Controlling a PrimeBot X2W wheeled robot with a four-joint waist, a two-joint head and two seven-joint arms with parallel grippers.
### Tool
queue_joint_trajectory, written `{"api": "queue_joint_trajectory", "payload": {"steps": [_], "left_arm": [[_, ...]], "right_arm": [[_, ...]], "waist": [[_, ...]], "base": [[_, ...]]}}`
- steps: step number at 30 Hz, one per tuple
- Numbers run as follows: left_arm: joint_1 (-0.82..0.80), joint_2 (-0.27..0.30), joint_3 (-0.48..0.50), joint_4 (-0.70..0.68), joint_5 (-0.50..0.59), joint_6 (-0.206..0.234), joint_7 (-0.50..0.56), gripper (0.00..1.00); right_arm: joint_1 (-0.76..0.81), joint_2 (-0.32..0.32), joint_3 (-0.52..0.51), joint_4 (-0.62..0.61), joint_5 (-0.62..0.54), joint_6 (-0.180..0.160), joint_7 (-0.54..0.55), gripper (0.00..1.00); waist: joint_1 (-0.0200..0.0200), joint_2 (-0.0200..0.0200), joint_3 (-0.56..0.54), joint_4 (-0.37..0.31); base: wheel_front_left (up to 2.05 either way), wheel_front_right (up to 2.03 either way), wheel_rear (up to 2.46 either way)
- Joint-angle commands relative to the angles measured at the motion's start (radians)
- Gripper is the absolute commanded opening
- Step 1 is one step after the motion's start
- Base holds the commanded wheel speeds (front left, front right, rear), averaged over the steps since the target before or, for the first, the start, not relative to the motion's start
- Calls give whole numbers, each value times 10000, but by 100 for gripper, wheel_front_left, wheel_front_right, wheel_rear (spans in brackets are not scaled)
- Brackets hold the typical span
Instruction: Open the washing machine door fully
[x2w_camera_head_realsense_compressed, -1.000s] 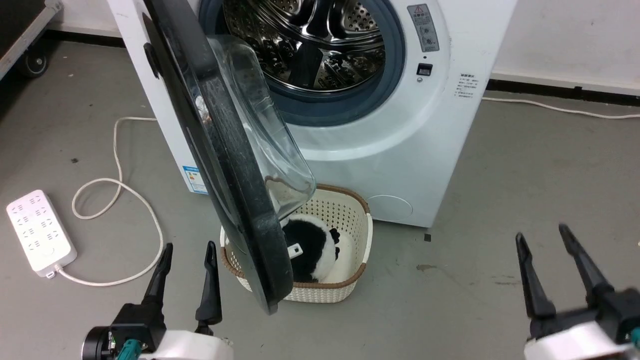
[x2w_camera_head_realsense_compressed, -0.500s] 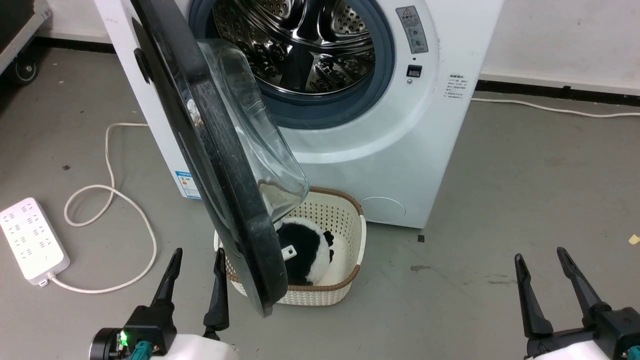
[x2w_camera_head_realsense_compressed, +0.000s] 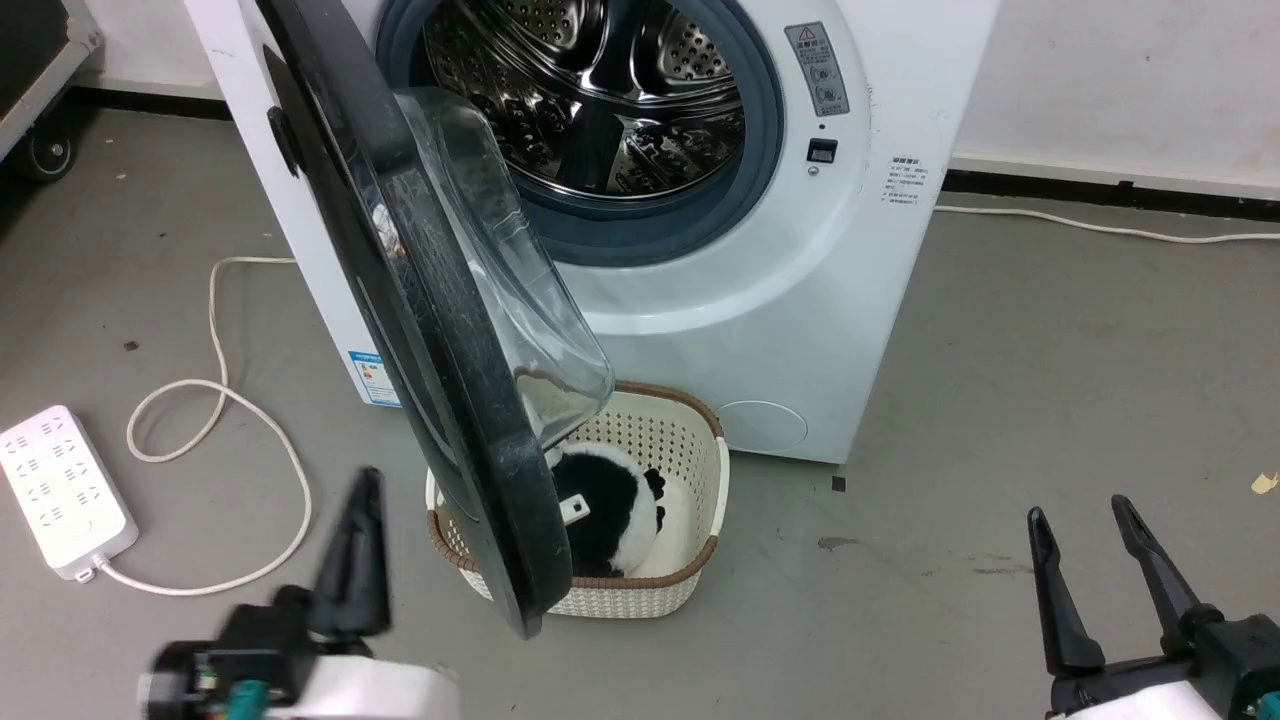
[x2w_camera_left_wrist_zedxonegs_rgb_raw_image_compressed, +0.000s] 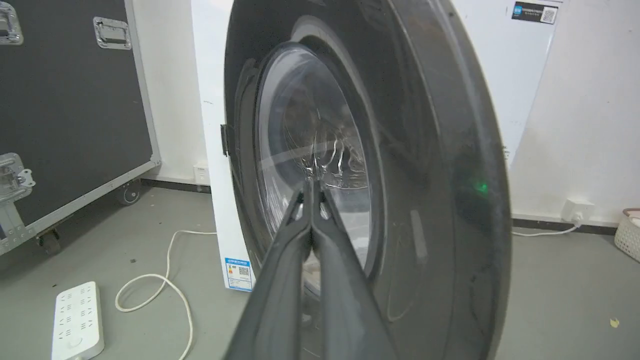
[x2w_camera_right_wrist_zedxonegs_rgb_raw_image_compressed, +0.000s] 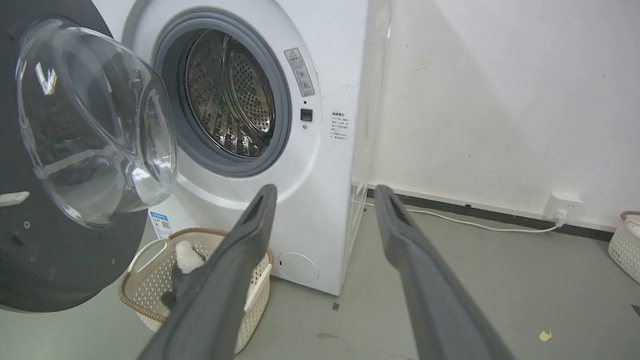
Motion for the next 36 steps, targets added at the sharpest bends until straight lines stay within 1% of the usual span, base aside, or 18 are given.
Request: {"api": "queue_joint_trajectory", "payload": {"steps": [1,4,7,8,9,10,12,15,16,17,18,19,20,23,26,31,33,36], "left_arm": [[-3,16,208,-390,-161,157,-51,0],[-212,16,556,-1215,-487,436,-51,0],[-538,16,897,-2183,-1240,873,-51,0],[-675,16,963,-2516,-1282,953,-51,0],[-1171,16,1106,-3430,-1255,1149,-51,0],[-1171,16,1106,-3430,-1255,1149,-51,0],[-1690,16,1139,-4123,-1174,1205,-51,0],[-1948,16,1006,-4463,-942,1158,-51,0],[-2121,16,775,-4655,-701,1056,-51,0],[-2121,16,775,-4655,-701,1056,-51,0],[-2158,16,599,-4662,-524,970,-51,0],[-2175,16,79,-4507,-246,787,-51,0],[-2175,16,79,-4507,-246,787,-51,0],[-2183,16,-835,-4211,165,577,-51,0],[-2053,16,-1835,-3773,300,552,-51,0],[-1664,16,-3277,-2308,229,496,3,0],[-1561,16,-3731,-1615,329,438,179,0],[-1470,16,-4174,-636,95,491,434,0]], "right_arm": [[75,61,24,6,73,8,-45,100],[66,62,36,4,96,8,-45,100],[53,62,54,-10,112,8,-45,100],[47,62,65,-12,119,8,-45,100],[28,62,97,-10,148,8,-45,100],[28,62,97,-10,148,8,-45,100],[6,62,132,4,179,8,-45,100],[-14,62,149,8,211,8,-45,100],[-44,62,150,9,241,8,-45,100],[-44,62,150,9,241,8,-45,100],[-55,62,137,8,255,8,-45,100],[-73,62,71,-4,263,8,-45,100],[-73,62,71,-4,263,8,-45,100],[-93,62,31,-19,317,8,-45,100],[-124,62,7,4,389,8,-45,100],[-196,62,1,15,445,8,-45,100],[-218,62,-5,20,469,8,-45,100],[-240,62,-7,40,516,8,-45,100]], "waist": [[0,0,-8,2],[0,0,-19,9],[0,0,-6,17],[0,0,-4,19],[0,0,2,19],[0,0,2,19],[0,0,-3,1],[0,0,3,-23],[0,0,21,-51],[0,0,21,-51],[0,0,36,-60],[0,0,63,-70],[0,0,63,-70],[0,0,128,-99],[0,0,178,-129],[0,0,273,-180],[0,0,312,-195],[0,0,384,-216]], "base": [[0,0,0],[0,0,0],[0,0,0],[0,0,0],[0,0,0],[0,0,0],[0,0,0],[0,0,0],[0,0,0],[0,0,0],[0,0,0],[0,0,0],[0,0,0],[0,0,0],[0,0,0],[0,0,0],[0,0,0],[0,0,0]]}}
